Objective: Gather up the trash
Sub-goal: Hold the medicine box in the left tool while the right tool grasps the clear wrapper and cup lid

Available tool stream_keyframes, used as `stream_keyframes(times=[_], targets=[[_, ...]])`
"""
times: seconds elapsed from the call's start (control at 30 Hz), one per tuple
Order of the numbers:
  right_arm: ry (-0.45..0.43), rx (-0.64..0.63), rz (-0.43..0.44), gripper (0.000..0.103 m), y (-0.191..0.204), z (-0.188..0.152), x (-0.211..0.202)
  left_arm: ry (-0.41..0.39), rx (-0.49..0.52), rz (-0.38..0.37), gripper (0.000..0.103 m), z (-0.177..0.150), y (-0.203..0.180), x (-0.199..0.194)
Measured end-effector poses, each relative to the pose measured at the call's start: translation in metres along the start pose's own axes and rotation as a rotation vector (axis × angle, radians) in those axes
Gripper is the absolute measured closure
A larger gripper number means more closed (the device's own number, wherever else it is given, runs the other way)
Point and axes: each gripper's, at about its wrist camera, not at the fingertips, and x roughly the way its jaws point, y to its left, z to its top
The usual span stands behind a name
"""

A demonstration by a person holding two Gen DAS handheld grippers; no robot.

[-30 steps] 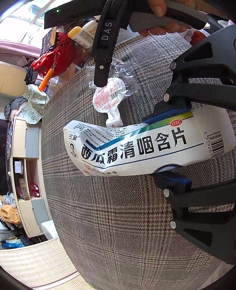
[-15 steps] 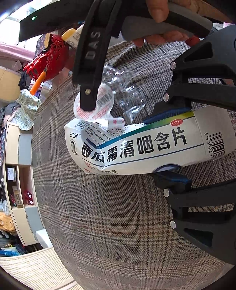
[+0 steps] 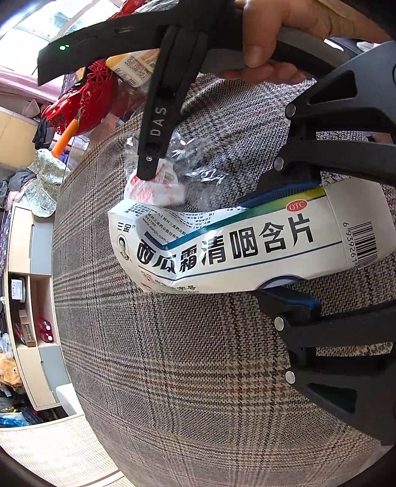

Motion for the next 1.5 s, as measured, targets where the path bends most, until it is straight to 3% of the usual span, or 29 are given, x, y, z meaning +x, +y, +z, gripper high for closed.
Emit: stream_keyframes(times=[0.07,0.27,0.43,0.57,0.83,1.17,1.27,1.37,1.47,1.5], targets=[[0.008,-0.001,0.032,0.084,0.004,0.000,-0.002,-0.002,0.009,0.004,0.056,0.000,-0.001,-0.001],[0.044,-0.009,0.083,0.081,0.023,-0.004,-0.002,-0.004,-0.006,-0.017,0.056,-0.001,0.004,-0.002],[0.051,0.034,0.122,0.059,0.023,0.002,0.000,0.001,-0.016,-0.034,0.056,-0.001,0.008,-0.003],[0.035,0.011,0.096,0.059,0.030,0.003,-0.003,-0.035,-0.028,-0.007,0.058,0.000,0.014,-0.017],[0.024,0.008,0.113,0.016,0.043,0.006,-0.011,-0.032,-0.026,0.045,0.058,0.003,0.028,-0.036],[0.024,-0.034,0.034,0.013,0.062,-0.001,0.002,-0.021,-0.053,0.078,0.058,-0.006,0.053,-0.042],[0.040,-0.052,-0.007,0.026,0.062,-0.007,0.011,-0.015,-0.058,0.078,0.058,-0.009,0.057,-0.039],[0.013,-0.098,-0.077,0.058,0.064,-0.013,0.011,-0.009,-0.059,0.077,0.058,-0.012,0.058,-0.037],[0.003,-0.128,-0.101,0.069,0.063,-0.015,0.008,-0.003,-0.063,0.071,0.058,-0.015,0.060,-0.036],[-0.002,-0.136,-0.103,0.079,0.063,-0.016,0.007,-0.001,-0.064,0.070,0.058,-0.015,0.060,-0.035]])
